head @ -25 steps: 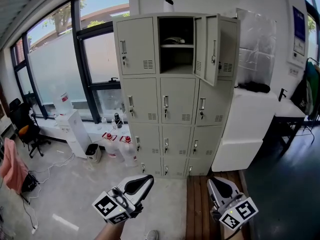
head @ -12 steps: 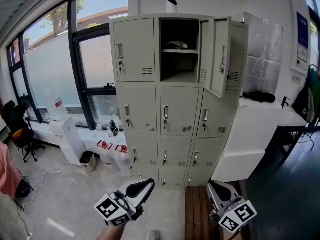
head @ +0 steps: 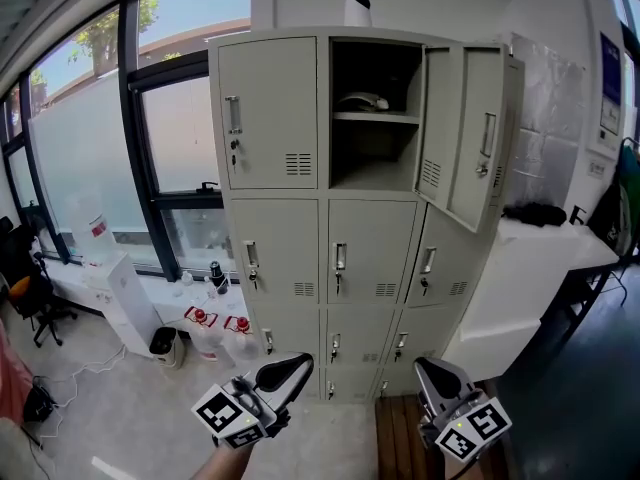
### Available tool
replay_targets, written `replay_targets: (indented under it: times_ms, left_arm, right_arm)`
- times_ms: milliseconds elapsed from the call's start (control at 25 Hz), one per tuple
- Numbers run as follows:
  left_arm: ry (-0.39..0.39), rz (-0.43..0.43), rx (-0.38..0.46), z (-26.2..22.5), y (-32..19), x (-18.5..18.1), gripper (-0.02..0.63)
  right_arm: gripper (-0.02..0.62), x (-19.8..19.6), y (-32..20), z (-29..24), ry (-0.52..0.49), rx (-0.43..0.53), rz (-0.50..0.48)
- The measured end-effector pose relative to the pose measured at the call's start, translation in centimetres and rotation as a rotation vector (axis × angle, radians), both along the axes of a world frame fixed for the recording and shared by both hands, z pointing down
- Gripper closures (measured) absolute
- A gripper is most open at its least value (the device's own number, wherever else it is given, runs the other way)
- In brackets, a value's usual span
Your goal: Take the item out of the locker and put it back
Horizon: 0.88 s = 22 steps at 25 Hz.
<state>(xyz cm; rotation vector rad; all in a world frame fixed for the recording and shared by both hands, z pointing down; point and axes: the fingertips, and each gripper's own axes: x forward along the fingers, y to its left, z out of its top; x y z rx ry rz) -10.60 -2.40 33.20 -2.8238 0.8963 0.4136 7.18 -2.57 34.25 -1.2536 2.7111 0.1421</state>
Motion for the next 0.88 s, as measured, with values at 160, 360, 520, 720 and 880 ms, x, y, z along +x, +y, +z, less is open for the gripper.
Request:
replay_targets:
  times_ms: [160,360,520,720,880]
  left_arm:
    - [-0.008,0.025,0.016,-0.9,-4.5,-0.8,0.601]
    - [-0.019,0.063,0.04,-1.9,-8.5,-0.2,0.601]
    - [-0.037,0.055,0.063,-2.6,-11.8,0.1,0.601]
    - [-0.063,0.052,0.123,-3.7,-15.8,2.0,0.601]
    - [-0.102,0.025,0.17,-4.9,-19.6,4.0,0.601]
  right_arm:
    - [0.591,-1.8,-4.1,-0.5,0.009,0.013,0.008]
    - [0.591,-2.5,-8.2,-1.1,0.004,0.014,0.021]
    - [0.591,-2.7,-11.2,-1.6,-0.006,0.028,0.008]
    - [0.591,-2.6,-15.1,-2.5,-0.011,0.063,-0.014]
    - [0.591,-2.5,-18.6,-3.2,-0.014,0.084,-0.064]
